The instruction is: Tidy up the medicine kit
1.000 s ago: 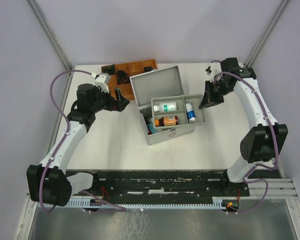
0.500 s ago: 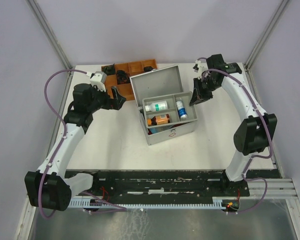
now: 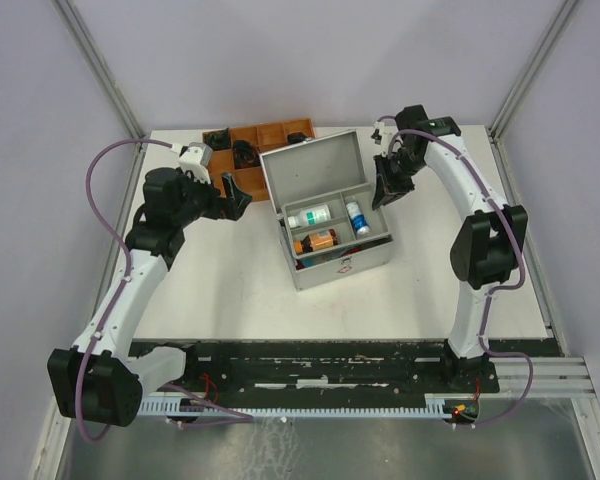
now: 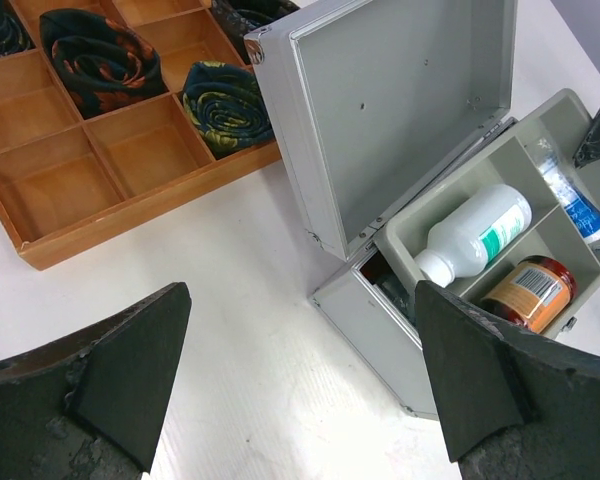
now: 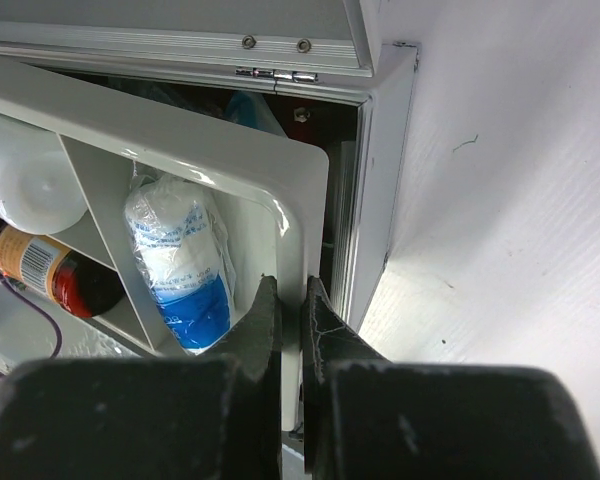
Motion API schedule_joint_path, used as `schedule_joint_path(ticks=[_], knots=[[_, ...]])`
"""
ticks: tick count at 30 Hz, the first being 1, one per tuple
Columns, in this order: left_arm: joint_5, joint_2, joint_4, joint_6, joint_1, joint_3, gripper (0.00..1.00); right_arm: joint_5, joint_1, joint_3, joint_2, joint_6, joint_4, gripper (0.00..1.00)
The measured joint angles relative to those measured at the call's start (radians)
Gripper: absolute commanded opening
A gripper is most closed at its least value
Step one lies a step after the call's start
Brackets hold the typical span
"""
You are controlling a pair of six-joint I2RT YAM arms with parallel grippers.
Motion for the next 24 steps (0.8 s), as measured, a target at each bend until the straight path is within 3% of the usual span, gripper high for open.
schedule_joint_path(ticks=[24], knots=[[0.026,-0.003,0.001,0.002,0.000,-0.001,0.99,0.026,0.044,0.100,0.092,-0.071,-0.083,0.00]])
